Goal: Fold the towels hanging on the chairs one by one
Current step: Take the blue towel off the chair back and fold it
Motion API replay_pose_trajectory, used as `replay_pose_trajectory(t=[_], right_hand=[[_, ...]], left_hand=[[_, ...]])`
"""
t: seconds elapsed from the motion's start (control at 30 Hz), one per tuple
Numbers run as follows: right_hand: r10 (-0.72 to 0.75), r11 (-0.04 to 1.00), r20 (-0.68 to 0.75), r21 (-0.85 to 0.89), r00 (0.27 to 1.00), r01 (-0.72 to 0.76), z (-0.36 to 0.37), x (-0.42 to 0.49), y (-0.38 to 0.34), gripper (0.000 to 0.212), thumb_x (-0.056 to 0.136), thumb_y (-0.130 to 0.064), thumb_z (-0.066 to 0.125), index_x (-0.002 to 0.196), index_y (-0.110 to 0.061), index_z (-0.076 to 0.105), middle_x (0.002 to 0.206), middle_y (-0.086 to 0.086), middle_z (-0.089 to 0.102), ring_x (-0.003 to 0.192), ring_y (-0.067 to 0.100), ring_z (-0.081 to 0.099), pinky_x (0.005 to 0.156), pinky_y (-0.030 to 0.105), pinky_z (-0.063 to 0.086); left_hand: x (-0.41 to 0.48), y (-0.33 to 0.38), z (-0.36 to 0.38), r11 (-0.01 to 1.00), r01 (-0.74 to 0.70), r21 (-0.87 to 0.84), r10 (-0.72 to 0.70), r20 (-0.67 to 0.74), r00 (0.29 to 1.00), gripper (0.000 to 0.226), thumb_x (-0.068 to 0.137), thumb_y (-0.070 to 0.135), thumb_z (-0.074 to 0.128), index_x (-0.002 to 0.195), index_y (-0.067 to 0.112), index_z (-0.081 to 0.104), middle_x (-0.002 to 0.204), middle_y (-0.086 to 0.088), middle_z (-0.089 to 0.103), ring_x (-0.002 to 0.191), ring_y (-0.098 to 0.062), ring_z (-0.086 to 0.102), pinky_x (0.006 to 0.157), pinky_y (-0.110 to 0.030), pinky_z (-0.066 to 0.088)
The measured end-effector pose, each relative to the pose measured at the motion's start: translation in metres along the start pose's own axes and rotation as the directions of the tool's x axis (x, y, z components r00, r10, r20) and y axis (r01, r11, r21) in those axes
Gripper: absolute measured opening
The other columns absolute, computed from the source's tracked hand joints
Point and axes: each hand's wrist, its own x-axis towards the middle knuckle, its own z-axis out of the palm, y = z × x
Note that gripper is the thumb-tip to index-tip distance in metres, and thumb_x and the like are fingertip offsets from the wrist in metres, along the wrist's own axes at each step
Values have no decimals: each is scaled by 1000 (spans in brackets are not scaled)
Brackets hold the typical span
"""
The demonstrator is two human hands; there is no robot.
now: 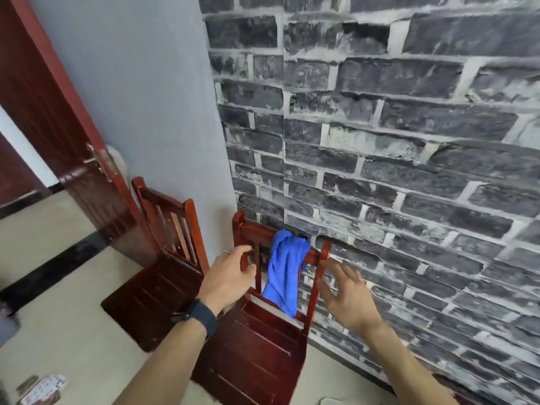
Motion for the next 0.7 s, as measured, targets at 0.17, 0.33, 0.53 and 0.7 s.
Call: replay_pose_trajectory(t=[0.17, 0.33, 0.53, 0.7], right_hand=[[106, 986, 94, -141, 990, -93, 35, 73, 24, 71, 100, -43, 47, 159, -19, 18, 169, 2, 7, 154, 28, 12, 122, 44, 17], [249, 929, 154, -318, 956, -190, 80, 121, 41, 85, 95, -39, 37, 159, -12, -12, 165, 0, -24, 151, 17, -23, 125, 51, 2], [293, 907, -17, -312, 956, -283, 115, 127, 44, 89, 86, -32, 45, 160, -13, -1, 166, -3, -16, 153, 14, -17, 125, 40, 7], [379, 869, -24, -334, 925, -365, 121, 134, 42, 91, 90, -33, 52, 160, -15, -3, 163, -8, -19, 152, 11, -19, 127, 38, 10]], left_hand=[[71, -9, 35, 999, -9, 36, 5, 121, 993, 56, 91, 36, 55, 144, 24, 43, 127, -11, 57, 120, -29, 55, 97, -39, 47], [142, -15, 73, 997, 21, 68, -36, 233, 972, 82, 84, 51, 62, 152, 26, 23, 142, -13, 48, 129, -33, 48, 102, -42, 44], [206, -19, 129, 994, -97, 52, 75, 333, 940, 103, 77, 62, 70, 155, 32, 10, 131, -19, 52, 113, -38, 57, 84, -38, 49], [213, -15, 150, 977, -81, 198, 35, 225, 974, 91, 79, 72, 61, 149, 29, 21, 120, -18, 45, 89, -36, 62, 68, -35, 42]])
